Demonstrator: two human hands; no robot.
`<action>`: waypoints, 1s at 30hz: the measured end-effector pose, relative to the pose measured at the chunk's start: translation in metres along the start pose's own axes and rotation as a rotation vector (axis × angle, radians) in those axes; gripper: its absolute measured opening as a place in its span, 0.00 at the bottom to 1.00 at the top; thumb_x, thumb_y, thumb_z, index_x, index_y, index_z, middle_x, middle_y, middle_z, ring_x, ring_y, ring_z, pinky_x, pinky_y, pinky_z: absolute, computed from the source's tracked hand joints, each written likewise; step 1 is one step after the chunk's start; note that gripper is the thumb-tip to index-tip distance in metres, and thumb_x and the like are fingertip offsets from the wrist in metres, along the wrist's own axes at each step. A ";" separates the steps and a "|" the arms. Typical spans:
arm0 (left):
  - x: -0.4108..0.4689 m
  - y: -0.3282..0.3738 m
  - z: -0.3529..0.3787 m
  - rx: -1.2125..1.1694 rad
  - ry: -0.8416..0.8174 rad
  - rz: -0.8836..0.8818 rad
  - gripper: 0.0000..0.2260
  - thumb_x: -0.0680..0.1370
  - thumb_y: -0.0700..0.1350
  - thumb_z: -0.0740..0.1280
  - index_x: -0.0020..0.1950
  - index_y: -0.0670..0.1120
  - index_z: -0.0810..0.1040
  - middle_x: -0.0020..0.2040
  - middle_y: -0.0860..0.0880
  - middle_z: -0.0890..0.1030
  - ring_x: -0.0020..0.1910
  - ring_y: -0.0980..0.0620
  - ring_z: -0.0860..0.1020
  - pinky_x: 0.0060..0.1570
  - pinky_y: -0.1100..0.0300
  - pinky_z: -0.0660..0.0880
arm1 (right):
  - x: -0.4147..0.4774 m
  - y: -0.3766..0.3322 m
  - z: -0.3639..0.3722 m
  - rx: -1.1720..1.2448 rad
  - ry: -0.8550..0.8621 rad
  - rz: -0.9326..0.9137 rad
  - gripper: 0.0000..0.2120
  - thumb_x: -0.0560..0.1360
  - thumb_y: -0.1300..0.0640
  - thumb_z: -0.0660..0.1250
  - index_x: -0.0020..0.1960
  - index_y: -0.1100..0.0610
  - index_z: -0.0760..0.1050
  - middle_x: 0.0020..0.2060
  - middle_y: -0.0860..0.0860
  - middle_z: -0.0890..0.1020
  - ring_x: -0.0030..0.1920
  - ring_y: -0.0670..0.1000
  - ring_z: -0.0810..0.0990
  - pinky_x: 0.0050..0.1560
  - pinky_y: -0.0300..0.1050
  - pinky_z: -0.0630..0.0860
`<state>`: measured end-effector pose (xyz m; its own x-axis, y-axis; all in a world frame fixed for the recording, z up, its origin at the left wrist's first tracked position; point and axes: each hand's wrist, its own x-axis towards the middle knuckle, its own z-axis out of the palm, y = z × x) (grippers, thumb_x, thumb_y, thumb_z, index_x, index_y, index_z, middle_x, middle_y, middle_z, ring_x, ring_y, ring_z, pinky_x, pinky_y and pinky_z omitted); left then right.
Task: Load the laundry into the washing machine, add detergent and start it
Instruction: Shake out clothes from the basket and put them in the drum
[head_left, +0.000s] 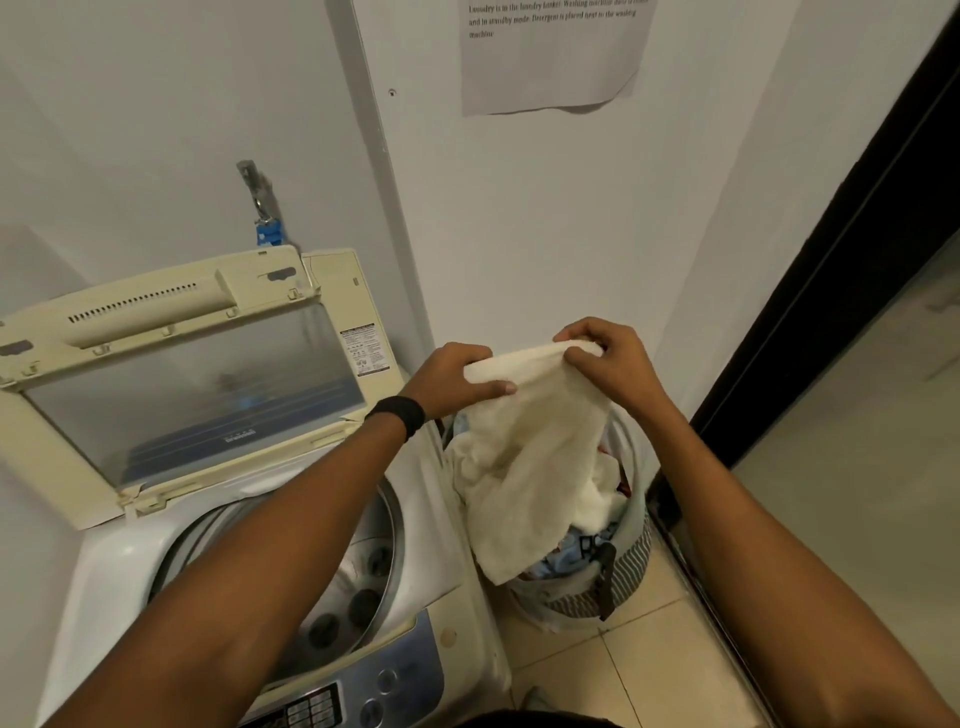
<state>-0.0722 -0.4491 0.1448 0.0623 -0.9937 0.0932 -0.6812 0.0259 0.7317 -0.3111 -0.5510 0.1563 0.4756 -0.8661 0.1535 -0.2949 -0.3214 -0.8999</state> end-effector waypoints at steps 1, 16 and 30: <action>-0.001 -0.002 -0.003 -0.034 0.028 0.001 0.20 0.75 0.61 0.75 0.37 0.47 0.75 0.33 0.52 0.74 0.34 0.54 0.72 0.38 0.56 0.66 | 0.001 0.001 -0.001 0.005 0.042 0.001 0.11 0.73 0.62 0.68 0.47 0.48 0.84 0.46 0.43 0.86 0.48 0.44 0.82 0.49 0.45 0.79; 0.009 0.017 0.019 -0.358 0.183 -0.012 0.18 0.87 0.54 0.54 0.74 0.53 0.72 0.69 0.52 0.78 0.68 0.55 0.76 0.69 0.58 0.72 | 0.009 -0.019 0.045 -0.070 -0.150 -0.189 0.10 0.82 0.50 0.68 0.58 0.51 0.84 0.52 0.42 0.85 0.52 0.44 0.81 0.53 0.39 0.75; 0.007 0.026 0.015 -0.322 0.509 -0.168 0.15 0.89 0.51 0.53 0.45 0.47 0.67 0.38 0.52 0.70 0.36 0.55 0.69 0.42 0.56 0.68 | -0.014 -0.017 0.034 -0.124 -0.251 0.001 0.20 0.77 0.39 0.72 0.36 0.54 0.76 0.26 0.41 0.72 0.30 0.42 0.70 0.36 0.40 0.68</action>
<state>-0.0998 -0.4573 0.1544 0.5438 -0.8122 0.2111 -0.3828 -0.0162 0.9237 -0.2842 -0.5204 0.1559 0.6609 -0.7498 0.0328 -0.3874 -0.3782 -0.8408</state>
